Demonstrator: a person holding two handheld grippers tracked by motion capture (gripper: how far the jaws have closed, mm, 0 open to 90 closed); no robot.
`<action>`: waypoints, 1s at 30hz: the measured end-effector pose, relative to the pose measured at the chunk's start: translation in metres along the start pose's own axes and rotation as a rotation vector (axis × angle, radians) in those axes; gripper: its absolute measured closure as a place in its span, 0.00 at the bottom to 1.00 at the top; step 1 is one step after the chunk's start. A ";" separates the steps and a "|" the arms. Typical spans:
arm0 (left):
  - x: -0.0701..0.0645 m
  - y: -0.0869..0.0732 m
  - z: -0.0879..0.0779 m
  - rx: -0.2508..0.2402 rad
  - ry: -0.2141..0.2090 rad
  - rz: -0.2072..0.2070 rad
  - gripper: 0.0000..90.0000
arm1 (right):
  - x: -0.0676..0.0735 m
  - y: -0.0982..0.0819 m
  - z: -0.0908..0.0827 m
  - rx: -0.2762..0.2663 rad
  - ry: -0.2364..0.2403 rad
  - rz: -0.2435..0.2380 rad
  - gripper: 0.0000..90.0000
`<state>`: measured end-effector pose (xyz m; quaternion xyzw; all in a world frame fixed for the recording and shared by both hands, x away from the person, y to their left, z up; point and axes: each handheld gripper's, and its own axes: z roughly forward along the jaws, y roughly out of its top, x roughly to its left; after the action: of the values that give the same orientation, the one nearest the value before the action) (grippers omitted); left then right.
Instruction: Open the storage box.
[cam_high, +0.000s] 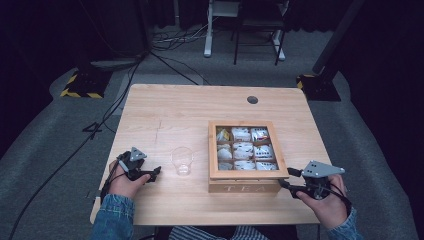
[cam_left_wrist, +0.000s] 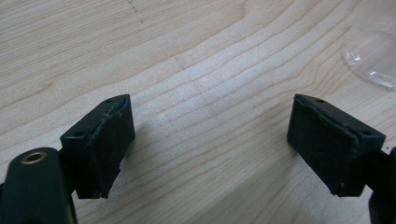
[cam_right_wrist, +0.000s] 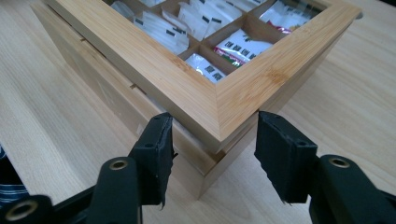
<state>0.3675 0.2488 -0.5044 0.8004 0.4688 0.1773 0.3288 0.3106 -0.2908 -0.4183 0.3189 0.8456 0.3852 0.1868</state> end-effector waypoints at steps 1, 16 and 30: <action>0.000 0.000 0.000 0.000 0.001 0.002 0.17 | 0.000 0.001 -0.001 -0.006 -0.002 -0.003 0.52; 0.000 0.000 0.000 0.000 -0.002 -0.004 0.18 | -0.002 0.014 -0.013 -0.111 -0.057 -0.023 0.45; 0.001 0.001 -0.010 -0.009 0.035 -0.024 0.32 | -0.011 0.034 -0.018 -0.166 -0.064 -0.034 0.45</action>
<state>0.3624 0.2532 -0.4967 0.7902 0.4831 0.1894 0.3262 0.3222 -0.2909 -0.3800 0.2999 0.8097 0.4403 0.2461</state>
